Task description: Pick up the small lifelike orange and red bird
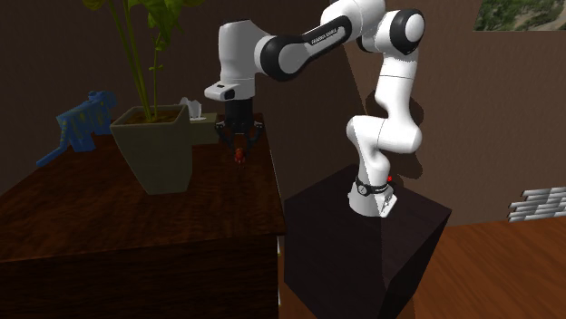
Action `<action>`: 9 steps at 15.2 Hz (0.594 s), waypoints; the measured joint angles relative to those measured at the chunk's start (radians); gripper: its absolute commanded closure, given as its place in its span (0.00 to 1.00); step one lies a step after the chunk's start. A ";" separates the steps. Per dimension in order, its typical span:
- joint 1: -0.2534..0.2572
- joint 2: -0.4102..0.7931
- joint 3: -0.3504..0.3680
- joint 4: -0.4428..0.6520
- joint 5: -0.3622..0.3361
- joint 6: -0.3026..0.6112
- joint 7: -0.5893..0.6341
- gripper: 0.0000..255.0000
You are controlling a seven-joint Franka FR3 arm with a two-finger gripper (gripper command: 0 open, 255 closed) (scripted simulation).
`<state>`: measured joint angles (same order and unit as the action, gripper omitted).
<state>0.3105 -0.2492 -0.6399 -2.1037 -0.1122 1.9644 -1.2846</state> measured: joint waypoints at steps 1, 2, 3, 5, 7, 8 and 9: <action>0.000 -0.002 0.001 0.005 -0.001 -0.007 0.001 1.00; 0.000 -0.002 0.002 0.016 0.000 -0.018 0.001 1.00; 0.001 -0.005 0.005 0.025 -0.001 -0.029 0.003 1.00; 0.001 -0.011 0.008 0.044 -0.003 -0.054 0.005 1.00; 0.002 -0.011 0.010 0.072 -0.002 -0.082 0.005 1.00; 0.002 -0.013 0.011 0.083 -0.003 -0.094 0.004 1.00; 0.002 -0.012 0.012 0.097 -0.001 -0.107 0.003 1.00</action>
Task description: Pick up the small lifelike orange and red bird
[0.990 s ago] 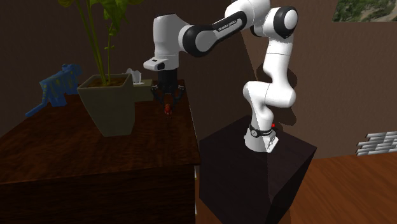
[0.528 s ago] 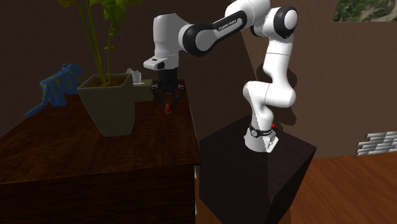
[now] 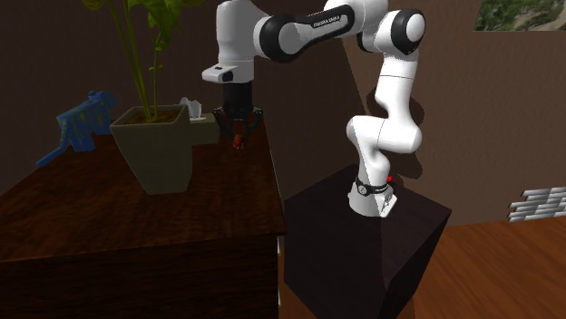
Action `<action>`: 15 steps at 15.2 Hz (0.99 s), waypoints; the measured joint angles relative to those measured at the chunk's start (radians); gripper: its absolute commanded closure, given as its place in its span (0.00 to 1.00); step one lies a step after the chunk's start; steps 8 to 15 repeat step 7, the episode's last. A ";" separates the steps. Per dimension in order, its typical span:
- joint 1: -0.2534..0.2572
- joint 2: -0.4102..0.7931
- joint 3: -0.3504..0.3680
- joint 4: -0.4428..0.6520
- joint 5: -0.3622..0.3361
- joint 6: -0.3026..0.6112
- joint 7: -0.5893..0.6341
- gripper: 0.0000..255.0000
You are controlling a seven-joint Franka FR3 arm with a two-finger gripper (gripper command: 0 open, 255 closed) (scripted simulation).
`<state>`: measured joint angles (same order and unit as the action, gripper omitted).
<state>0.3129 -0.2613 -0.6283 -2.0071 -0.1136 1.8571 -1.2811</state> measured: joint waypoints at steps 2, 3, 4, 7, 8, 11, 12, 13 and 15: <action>0.003 0.004 0.003 0.030 0.003 -0.027 0.001 1.00; 0.002 0.000 0.004 0.040 0.002 -0.040 0.002 1.00; 0.004 0.001 0.006 0.055 0.003 -0.054 0.003 1.00; 0.006 0.003 0.009 0.089 0.005 -0.086 0.004 1.00; 0.006 0.003 0.009 0.089 0.005 -0.086 0.004 1.00; 0.006 0.003 0.009 0.089 0.005 -0.086 0.004 1.00; 0.006 0.003 0.009 0.089 0.005 -0.086 0.004 1.00; 0.006 0.003 0.009 0.089 0.005 -0.086 0.004 1.00; 0.006 0.003 0.009 0.089 0.005 -0.086 0.004 1.00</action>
